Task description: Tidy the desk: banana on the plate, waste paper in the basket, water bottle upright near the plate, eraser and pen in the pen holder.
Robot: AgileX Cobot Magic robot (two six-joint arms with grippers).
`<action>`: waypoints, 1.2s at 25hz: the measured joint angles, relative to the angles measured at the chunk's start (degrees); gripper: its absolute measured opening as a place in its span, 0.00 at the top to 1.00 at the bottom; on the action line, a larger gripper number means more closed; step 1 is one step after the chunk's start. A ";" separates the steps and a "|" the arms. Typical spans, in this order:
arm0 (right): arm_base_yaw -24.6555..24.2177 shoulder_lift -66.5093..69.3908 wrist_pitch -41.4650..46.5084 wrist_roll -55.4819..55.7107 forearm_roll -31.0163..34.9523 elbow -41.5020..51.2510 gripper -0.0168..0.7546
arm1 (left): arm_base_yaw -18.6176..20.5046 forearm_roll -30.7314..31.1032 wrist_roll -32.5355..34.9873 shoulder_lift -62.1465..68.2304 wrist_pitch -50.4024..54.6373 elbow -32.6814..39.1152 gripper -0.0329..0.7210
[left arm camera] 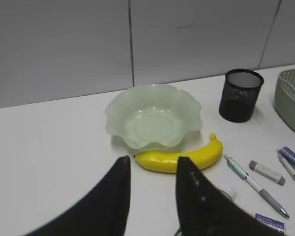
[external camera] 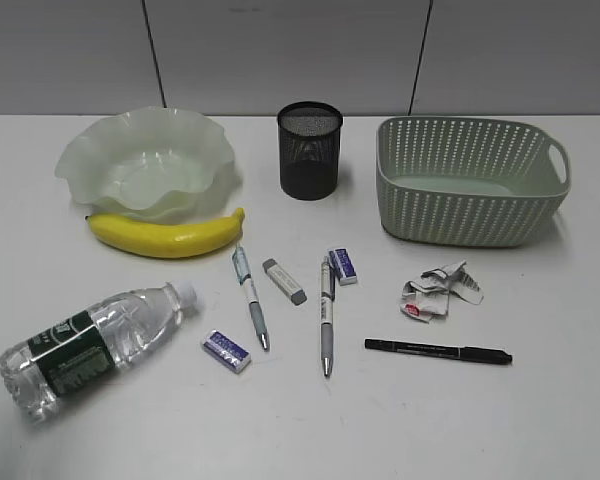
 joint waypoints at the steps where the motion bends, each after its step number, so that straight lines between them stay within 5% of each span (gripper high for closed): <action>1: 0.00 0.00 0.00 0.00 0.00 0.00 0.63 | 0.00 -4.27 6.45 3.38 -1.19 -0.37 0.64; 5: 0.00 0.00 0.00 0.00 0.00 0.00 0.63 | -0.66 -16.37 28.46 20.46 -1.13 -3.60 0.63; 11: 0.00 0.00 0.00 0.00 0.01 0.00 0.63 | -10.30 -14.21 41.67 42.22 -0.98 -11.32 0.63; 16: 0.00 0.00 0.00 0.00 0.01 0.00 0.63 | -23.64 -2.16 41.91 54.43 -10.21 -14.66 0.61; 19: 0.00 0.00 0.00 0.00 0.01 0.00 0.63 | -28.21 0.19 41.77 61.22 -15.95 -16.34 0.52; 25: 0.00 0.00 0.00 0.00 0.01 0.00 0.63 | -31.33 2.45 35.79 74.95 -18.75 -23.97 0.33; 30: 0.00 0.00 0.00 0.00 0.01 0.00 0.63 | -32.43 16.15 23.33 82.55 -14.94 -31.30 0.31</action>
